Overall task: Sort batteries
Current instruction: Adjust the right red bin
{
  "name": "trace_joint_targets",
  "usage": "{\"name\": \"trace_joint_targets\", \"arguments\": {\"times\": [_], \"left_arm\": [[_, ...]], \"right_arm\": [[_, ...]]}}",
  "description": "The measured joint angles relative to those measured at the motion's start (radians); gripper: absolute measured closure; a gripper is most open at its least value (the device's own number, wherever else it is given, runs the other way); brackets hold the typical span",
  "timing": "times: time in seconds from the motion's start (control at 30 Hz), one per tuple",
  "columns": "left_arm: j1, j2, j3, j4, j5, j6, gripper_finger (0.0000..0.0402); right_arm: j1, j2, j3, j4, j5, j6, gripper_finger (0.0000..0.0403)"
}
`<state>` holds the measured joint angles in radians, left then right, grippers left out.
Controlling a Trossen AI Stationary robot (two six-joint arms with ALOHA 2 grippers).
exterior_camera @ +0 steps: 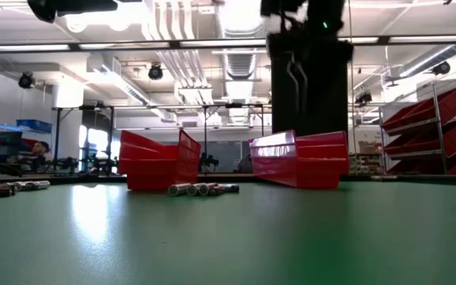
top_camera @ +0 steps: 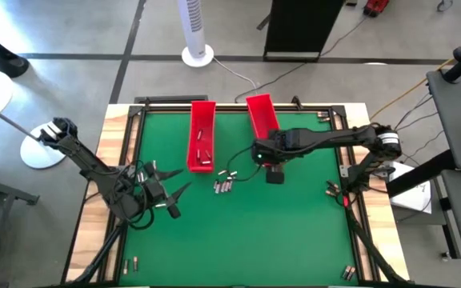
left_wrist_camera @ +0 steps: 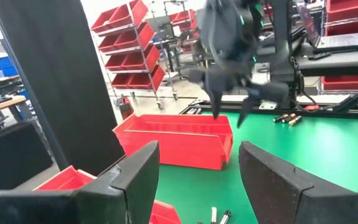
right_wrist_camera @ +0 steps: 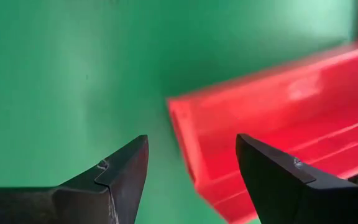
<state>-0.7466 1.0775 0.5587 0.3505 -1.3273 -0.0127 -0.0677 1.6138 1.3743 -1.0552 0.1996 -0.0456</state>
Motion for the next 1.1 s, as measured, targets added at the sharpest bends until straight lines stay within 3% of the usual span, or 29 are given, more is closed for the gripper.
{"name": "trace_joint_targets", "arguments": {"times": [0.3, 0.6, 1.1], "left_arm": [[0.004, 0.0, 0.0, 0.001, 0.0, -0.005, 0.0203], [0.004, 0.001, 0.0, 0.0, 0.001, -0.005, 0.0203], [0.004, 0.001, 0.0, -0.007, 0.002, -0.005, 0.0203]], "right_arm": [[-0.001, 0.052, -0.138, 0.143, 0.0, -0.007, 0.0176], [0.009, 0.145, -0.068, 0.255, -0.1, -0.018, 0.017], [0.001, 0.145, -0.015, 0.249, -0.044, -0.067, 0.0172]]}}
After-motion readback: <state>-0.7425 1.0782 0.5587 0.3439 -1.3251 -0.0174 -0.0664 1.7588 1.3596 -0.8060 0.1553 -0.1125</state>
